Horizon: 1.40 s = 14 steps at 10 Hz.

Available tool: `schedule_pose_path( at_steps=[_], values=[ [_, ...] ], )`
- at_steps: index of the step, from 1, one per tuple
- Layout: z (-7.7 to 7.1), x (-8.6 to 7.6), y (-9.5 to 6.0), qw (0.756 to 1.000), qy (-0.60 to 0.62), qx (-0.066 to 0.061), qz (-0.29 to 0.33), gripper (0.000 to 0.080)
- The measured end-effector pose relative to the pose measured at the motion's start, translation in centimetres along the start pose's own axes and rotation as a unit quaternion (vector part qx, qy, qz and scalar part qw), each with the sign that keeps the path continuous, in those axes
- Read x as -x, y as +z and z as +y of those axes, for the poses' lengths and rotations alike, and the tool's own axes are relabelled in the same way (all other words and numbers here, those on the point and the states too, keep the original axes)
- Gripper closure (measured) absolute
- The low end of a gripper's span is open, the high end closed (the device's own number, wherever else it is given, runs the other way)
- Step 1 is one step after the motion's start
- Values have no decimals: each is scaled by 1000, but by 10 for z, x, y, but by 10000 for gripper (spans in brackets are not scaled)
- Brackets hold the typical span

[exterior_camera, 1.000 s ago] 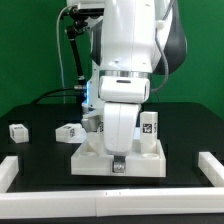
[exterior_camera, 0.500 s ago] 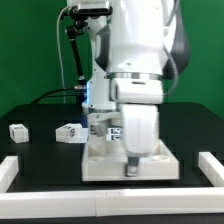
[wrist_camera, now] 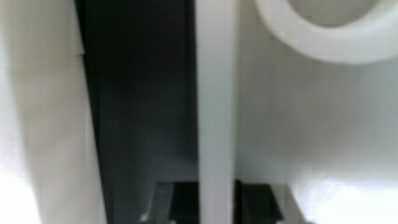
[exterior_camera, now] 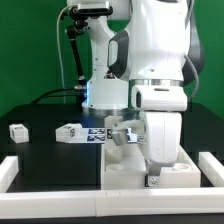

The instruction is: Assemble square table

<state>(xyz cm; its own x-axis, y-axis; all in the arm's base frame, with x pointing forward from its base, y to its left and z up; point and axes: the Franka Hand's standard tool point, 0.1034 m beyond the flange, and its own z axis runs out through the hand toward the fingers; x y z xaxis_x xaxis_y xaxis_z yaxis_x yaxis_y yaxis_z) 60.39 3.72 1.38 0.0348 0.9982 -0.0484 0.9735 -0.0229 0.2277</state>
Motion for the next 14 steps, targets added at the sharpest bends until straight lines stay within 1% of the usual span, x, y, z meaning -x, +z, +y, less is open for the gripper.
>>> schedule_pose_path(
  at_steps=[2, 3, 4, 5, 6, 7, 9, 11, 12, 13, 14],
  values=[
    [0, -1, 0, 1000, 1, 0, 0, 727],
    [1, -7, -1, 1000, -2, 0, 1, 727],
    [5, -17, -1, 1000, -8, -6, 2, 727],
    [16, -28, 0, 1000, -12, -4, 6, 727],
    [22, -31, 3, 1000, -13, -4, 6, 727],
    [24, -31, 4, 1000, -8, -8, 2, 727],
    [26, -31, 5, 1000, 5, -13, -7, 727],
    [26, -29, 6, 1000, 7, -14, -8, 727],
    [20, -29, 8, 1000, 6, -23, -11, 659],
    [14, -28, 6, 999, 6, -35, -14, 468],
    [9, -28, 5, 999, 5, -45, -16, 468]
  ],
)
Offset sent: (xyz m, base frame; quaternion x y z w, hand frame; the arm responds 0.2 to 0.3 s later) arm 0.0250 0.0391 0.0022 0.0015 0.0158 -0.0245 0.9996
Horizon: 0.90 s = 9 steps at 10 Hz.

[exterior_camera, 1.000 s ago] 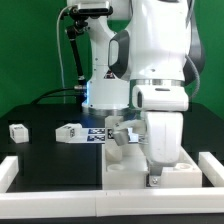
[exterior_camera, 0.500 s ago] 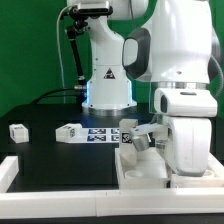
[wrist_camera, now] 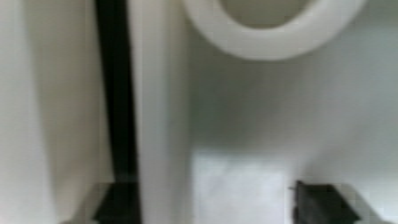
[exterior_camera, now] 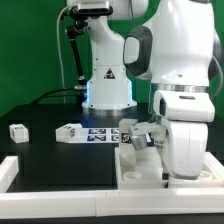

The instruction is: Assemble square table

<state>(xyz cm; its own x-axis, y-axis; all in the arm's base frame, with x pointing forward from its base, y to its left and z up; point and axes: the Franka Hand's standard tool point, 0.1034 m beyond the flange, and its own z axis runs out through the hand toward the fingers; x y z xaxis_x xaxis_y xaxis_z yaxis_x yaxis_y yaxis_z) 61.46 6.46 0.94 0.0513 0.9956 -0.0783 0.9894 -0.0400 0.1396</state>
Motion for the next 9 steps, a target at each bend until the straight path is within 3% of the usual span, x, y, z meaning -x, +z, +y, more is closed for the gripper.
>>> schedule_pose_path(
  at_steps=[1, 2, 3, 9],
  values=[
    [-5, 0, 0, 1000, 0, -9, -2, 269],
    [-8, 1, -1, 1000, -1, -16, -4, 269],
    [-10, 1, 0, 1000, -1, -20, -6, 177],
    [-11, 2, 0, 1000, -1, -22, -6, 151]
  ],
)
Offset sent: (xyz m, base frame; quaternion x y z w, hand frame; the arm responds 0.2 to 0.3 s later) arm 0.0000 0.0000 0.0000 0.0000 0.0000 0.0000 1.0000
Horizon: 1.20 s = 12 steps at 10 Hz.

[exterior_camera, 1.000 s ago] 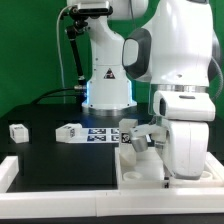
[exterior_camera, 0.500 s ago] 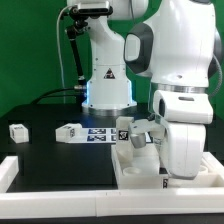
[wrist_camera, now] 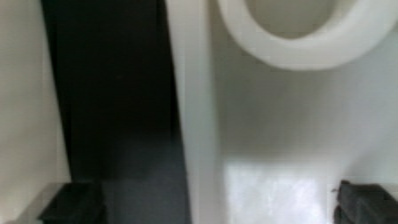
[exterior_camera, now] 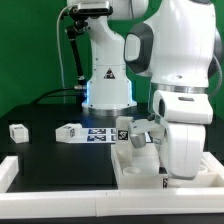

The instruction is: Assemble square table

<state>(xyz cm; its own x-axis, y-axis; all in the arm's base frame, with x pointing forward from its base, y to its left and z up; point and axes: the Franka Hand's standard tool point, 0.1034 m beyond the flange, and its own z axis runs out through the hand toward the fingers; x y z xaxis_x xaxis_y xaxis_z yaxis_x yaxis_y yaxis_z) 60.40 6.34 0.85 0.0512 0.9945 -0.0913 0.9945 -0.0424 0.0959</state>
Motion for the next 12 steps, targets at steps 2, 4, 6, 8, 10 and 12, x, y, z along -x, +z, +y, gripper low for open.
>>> schedule_pose_path(
  at_steps=[2, 4, 6, 8, 10, 12],
  values=[
    [0, 0, 0, 1000, 0, 0, 0, 151],
    [1, 9, -14, 1000, 5, -8, -7, 150],
    [-2, 23, -57, 999, 47, -9, -13, 150],
    [7, 23, -65, 997, 75, -9, -15, 150],
    [6, 23, -64, 987, 159, -9, -15, 150],
    [3, 30, -64, 977, 212, -9, -17, 150]
  ],
)
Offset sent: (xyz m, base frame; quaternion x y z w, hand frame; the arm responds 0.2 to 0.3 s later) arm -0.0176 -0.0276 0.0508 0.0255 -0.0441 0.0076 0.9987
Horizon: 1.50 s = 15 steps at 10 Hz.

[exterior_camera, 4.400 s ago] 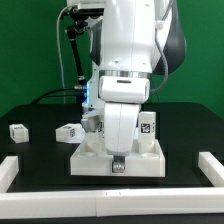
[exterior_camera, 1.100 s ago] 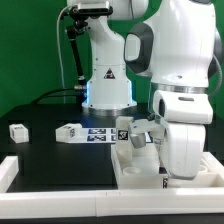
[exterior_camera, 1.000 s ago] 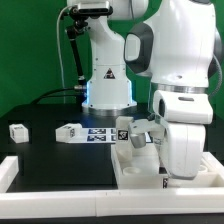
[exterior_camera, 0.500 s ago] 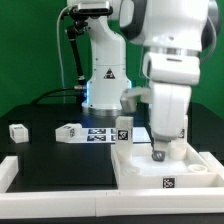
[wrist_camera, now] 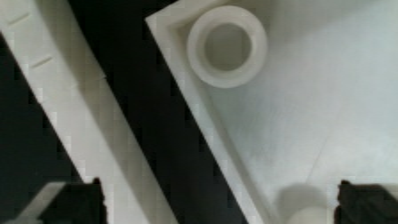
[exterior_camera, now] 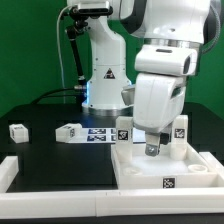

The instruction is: Assemble square table

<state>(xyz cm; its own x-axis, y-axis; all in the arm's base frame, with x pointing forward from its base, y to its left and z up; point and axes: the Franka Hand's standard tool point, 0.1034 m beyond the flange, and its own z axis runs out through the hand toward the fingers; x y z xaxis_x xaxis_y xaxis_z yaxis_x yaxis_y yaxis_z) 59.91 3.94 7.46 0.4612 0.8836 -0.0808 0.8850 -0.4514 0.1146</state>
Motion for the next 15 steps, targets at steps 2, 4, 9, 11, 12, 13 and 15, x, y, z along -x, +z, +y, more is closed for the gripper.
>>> schedule_pose_path(
  at_steps=[2, 4, 9, 11, 12, 13, 15],
  values=[
    [11, 49, -34, 998, 68, -3, -1, 150],
    [22, 102, -51, 987, 162, -15, 0, 150],
    [14, 112, -42, 920, 391, -16, 8, 150],
    [-1, 134, -31, 885, 464, -32, 5, 150],
    [-10, 157, -30, 865, 500, -39, 6, 150],
    [-21, 182, -24, 842, 537, -48, 4, 150],
    [-33, 216, -9, 788, 613, -63, 2, 150]
  ],
)
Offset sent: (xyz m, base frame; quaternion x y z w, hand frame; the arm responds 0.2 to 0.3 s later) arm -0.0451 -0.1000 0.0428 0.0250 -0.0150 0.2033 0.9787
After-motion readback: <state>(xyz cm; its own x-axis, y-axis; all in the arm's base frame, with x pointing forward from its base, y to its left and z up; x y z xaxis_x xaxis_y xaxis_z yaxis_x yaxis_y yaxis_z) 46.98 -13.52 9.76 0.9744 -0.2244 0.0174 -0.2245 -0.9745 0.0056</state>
